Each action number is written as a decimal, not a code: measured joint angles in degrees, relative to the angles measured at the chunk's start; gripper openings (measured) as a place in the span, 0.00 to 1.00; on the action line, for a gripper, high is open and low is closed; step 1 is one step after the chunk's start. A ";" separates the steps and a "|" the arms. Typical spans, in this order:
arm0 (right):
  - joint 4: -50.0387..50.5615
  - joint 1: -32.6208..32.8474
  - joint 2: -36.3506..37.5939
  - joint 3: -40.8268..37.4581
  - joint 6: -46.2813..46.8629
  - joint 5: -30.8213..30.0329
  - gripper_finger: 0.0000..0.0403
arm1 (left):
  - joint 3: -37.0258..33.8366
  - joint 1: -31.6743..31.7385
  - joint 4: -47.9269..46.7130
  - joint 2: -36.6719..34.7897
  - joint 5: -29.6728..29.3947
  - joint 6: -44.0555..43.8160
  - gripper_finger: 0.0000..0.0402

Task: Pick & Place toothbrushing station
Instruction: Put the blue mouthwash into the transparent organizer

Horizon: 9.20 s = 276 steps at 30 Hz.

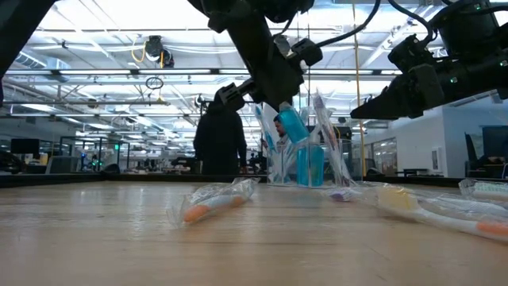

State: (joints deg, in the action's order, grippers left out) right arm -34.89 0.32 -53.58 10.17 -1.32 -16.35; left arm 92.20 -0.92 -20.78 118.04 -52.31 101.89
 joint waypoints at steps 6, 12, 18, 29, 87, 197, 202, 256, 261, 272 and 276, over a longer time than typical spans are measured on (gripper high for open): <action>0.00 0.00 0.00 0.00 -0.95 0.00 0.36 | 0.00 -1.35 0.02 0.00 1.55 -0.02 0.24; 0.00 0.00 0.00 0.00 -0.94 0.01 0.36 | 0.01 -1.89 3.03 0.03 4.37 0.49 0.24; 0.00 0.00 0.00 0.00 -0.92 0.01 0.36 | 0.02 -1.75 6.91 0.07 3.21 7.16 0.24; 0.00 0.00 0.00 0.00 -1.07 0.01 0.36 | 0.02 -3.61 14.93 0.00 0.17 18.43 0.24; -14.48 -3.51 -0.02 0.04 11.11 10.53 0.26 | -0.02 -6.48 36.67 0.04 7.27 25.07 0.26; -13.95 -3.61 0.02 0.07 4.81 18.13 0.20 | -13.44 5.50 38.53 -11.96 62.27 -93.77 0.44; -14.62 -3.61 0.00 0.07 5.07 18.13 0.20 | -13.44 5.57 38.73 -12.02 62.22 -93.60 0.51; -13.93 -3.64 0.00 0.00 5.17 17.69 0.35 | -13.35 7.05 35.22 -14.34 61.91 -98.06 0.24; -11.01 -3.61 -0.02 0.00 5.14 17.90 0.36 | -13.27 7.26 21.05 -21.09 57.82 -97.26 0.25; -10.67 -3.61 -0.01 0.00 5.16 17.93 0.36 | -13.29 5.65 7.57 -21.00 33.64 -109.37 0.26; -10.69 -3.58 0.00 0.00 5.16 17.93 0.36 | -13.29 5.61 12.68 -17.10 32.55 -109.26 0.26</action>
State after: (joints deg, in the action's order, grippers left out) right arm -45.58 -3.27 -53.58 10.17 3.84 1.58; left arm 78.91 4.69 -8.10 100.94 -19.76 -7.37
